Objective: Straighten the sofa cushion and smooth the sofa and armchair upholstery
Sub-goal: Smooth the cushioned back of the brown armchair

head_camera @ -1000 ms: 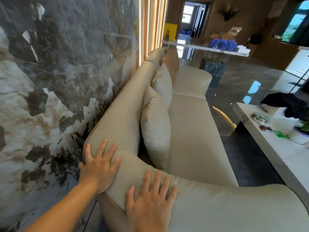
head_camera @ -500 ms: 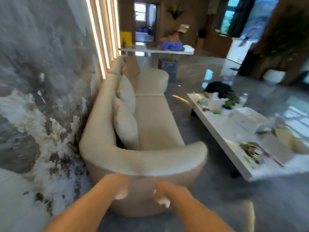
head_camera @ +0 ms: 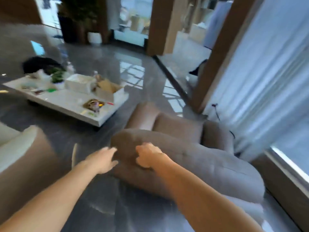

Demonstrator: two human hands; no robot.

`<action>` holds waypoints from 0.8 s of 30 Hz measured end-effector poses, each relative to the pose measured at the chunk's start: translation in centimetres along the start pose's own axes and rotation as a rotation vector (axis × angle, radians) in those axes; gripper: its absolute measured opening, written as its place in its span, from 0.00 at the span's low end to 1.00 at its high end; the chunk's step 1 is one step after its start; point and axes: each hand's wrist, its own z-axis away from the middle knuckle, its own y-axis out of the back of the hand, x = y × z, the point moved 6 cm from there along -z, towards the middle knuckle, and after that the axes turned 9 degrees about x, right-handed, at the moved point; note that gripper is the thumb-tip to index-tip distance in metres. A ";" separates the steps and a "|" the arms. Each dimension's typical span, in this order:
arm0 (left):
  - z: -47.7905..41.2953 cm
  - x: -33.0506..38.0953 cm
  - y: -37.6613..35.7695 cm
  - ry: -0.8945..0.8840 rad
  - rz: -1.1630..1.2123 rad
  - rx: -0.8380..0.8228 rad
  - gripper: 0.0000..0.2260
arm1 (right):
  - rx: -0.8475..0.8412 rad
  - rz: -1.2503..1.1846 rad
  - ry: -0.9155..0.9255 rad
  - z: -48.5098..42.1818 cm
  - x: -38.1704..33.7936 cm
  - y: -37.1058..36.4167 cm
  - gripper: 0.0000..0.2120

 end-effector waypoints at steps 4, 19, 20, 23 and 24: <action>-4.2 14.0 -1.8 -0.239 -0.027 0.051 0.34 | 0.087 -0.003 -0.159 4.7 11.6 -0.5 0.36; -6.3 18.7 -3.9 0.035 -0.027 -0.046 0.48 | 0.348 -0.145 0.161 6.6 18.9 -3.6 0.38; -5.8 19.3 -4.0 0.069 -0.030 -0.046 0.47 | 0.333 -0.144 0.181 7.0 19.2 -3.6 0.38; -4.3 22.2 -4.5 0.155 -0.065 -0.074 0.47 | 0.323 -0.149 0.240 8.6 20.8 -3.6 0.37; -3.6 23.0 -4.8 0.188 -0.078 -0.083 0.46 | 0.319 -0.147 0.265 9.3 21.3 -3.8 0.36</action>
